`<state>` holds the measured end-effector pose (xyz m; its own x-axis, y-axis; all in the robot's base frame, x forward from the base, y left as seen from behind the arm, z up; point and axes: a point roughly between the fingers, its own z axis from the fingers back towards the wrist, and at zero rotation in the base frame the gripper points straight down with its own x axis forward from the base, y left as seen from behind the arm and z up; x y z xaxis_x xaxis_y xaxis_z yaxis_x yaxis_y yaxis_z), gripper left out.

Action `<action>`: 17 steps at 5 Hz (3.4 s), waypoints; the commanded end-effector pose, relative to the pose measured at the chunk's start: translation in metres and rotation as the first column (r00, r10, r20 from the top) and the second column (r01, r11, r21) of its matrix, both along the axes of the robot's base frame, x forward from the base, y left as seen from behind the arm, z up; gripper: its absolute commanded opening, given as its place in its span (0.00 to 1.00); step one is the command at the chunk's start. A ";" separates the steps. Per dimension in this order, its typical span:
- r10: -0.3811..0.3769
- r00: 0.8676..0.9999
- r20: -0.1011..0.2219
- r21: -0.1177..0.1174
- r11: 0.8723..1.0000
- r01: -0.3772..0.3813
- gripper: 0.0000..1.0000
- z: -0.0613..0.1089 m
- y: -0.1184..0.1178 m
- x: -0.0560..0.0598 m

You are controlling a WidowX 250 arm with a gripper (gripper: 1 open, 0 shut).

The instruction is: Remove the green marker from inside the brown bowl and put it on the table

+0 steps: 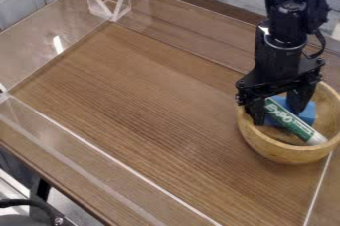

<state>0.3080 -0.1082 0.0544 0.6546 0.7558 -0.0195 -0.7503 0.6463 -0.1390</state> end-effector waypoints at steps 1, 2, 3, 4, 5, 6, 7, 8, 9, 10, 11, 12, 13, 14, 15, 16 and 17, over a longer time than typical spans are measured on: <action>-0.006 1.000 0.031 -0.008 1.000 0.006 1.00 0.002 -0.005 0.003; -0.004 0.999 0.033 -0.007 1.000 0.004 0.00 -0.003 -0.006 0.003; -0.019 0.999 0.030 -0.004 1.000 0.019 0.00 -0.002 -0.005 0.003; -0.033 0.999 0.026 -0.006 0.999 0.033 0.00 0.001 -0.005 0.002; -0.047 0.999 0.022 -0.009 0.999 0.047 0.00 0.004 -0.004 0.001; -0.061 0.998 0.018 -0.011 0.998 0.061 0.00 0.007 -0.003 0.000; -0.075 0.997 0.013 -0.014 0.997 0.075 0.00 0.010 -0.002 -0.002; -0.089 0.996 0.007 -0.017 0.996 0.089 0.00 0.014 -0.001 -0.003; -0.102 0.995 0.002 -0.020 0.995 0.102 0.00 0.017 0.000 -0.004; -0.114 0.993 -0.004 -0.025 0.993 0.114 0.00 0.021 0.001 -0.005; -0.124 0.992 -0.002 -0.032 0.992 0.124 0.00 0.026 0.001 -0.004; -0.133 0.991 0.005 -0.040 0.990 0.133 0.00 0.030 0.001 -0.002; -0.141 0.990 0.014 -0.048 0.989 0.141 0.00 0.033 0.002 0.001; -0.147 0.989 0.024 -0.056 0.987 0.149 0.00 0.037 0.002 0.003; -0.154 0.987 0.037 -0.063 0.986 0.156 0.00 0.040 0.003 0.005; -0.161 0.986 0.049 -0.069 0.984 0.164 0.00 0.044 0.004 0.008; -0.156 0.987 0.045 -0.074 0.984 0.159 0.00 0.051 0.007 0.006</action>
<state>0.3018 -0.1011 0.0715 0.7635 0.6362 -0.1112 -0.6458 0.7526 -0.1282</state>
